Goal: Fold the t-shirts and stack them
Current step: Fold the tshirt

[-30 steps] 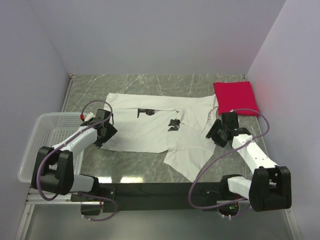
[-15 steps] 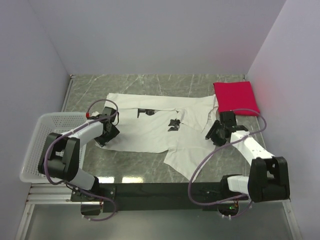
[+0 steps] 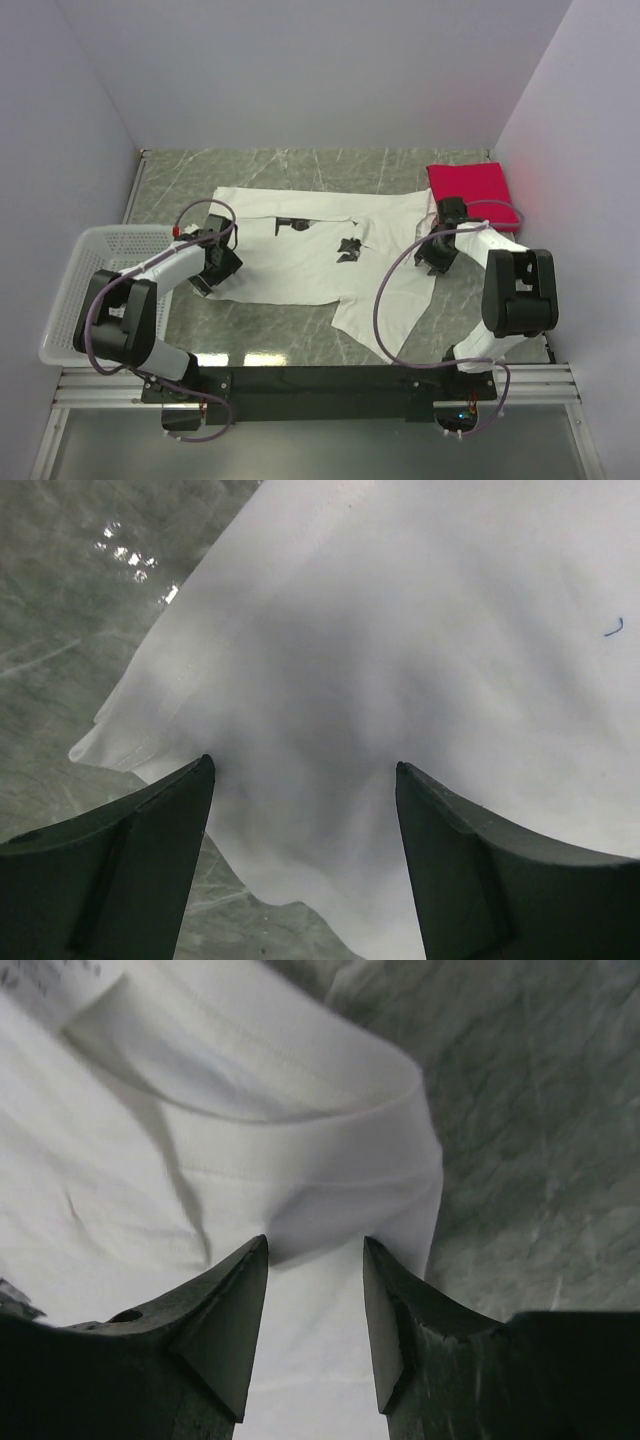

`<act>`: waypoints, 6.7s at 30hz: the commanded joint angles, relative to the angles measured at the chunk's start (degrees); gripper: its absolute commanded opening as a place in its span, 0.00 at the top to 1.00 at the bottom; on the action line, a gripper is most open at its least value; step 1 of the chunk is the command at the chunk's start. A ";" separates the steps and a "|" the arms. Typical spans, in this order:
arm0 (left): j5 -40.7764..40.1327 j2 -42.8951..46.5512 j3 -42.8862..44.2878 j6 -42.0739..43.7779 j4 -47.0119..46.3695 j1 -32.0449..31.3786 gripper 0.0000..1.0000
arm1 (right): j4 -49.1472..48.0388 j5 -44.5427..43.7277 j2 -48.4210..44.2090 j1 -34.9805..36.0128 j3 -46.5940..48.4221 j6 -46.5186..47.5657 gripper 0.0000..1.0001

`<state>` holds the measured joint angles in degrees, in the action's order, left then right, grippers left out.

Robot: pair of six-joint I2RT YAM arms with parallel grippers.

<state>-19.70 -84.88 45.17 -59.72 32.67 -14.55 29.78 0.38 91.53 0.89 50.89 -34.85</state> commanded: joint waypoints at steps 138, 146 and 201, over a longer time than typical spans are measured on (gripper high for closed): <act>-2.79 2.18 13.45 6.72 12.77 6.20 0.94 | 8.63 1.81 -9.80 -11.26 10.61 3.56 1.00; -5.52 -4.58 20.83 10.24 12.33 6.20 0.93 | 8.98 0.67 -3.73 -11.26 15.20 3.83 1.00; -4.90 21.56 8.63 21.57 1.28 -1.27 0.00 | 4.59 -5.92 -19.98 6.50 -8.61 1.28 0.53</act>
<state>-24.71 -70.00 56.99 -41.91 37.21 -16.01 33.58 -4.43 73.14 7.14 44.29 -32.16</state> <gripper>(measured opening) 0.991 0.470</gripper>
